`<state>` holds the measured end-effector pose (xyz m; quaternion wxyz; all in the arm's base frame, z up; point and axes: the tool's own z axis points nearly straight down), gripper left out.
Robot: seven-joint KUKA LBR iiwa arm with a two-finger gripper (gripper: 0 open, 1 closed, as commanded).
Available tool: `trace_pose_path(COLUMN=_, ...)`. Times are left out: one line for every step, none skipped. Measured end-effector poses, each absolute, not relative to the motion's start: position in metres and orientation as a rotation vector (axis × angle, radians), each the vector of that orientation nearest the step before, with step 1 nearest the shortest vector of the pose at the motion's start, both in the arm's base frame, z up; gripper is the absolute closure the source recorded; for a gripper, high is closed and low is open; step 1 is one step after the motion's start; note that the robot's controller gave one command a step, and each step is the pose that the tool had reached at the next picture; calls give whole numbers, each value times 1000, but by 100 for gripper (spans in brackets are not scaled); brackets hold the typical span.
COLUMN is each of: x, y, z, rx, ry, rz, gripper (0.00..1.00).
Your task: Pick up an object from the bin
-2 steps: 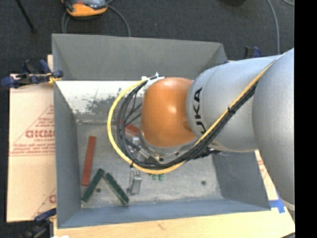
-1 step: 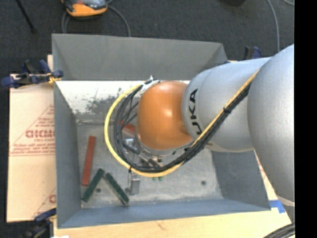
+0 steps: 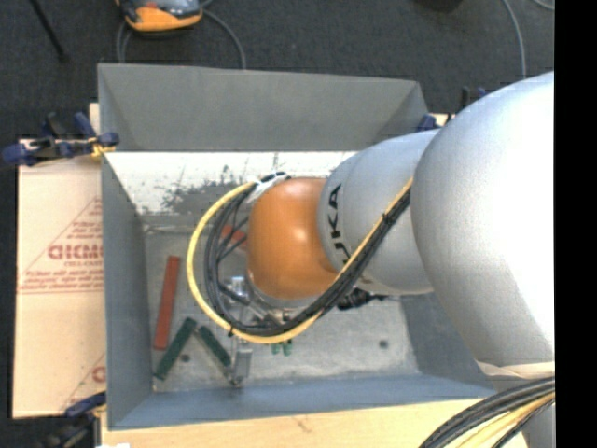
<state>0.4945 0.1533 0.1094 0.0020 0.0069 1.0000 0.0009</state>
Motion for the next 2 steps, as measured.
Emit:
trace_pose_path(x=482, y=163, z=70, rx=289, ry=3126, rz=2, gripper=100)
trace_pose_path(x=482, y=163, z=70, rx=290, ry=3126, rz=3, gripper=100)
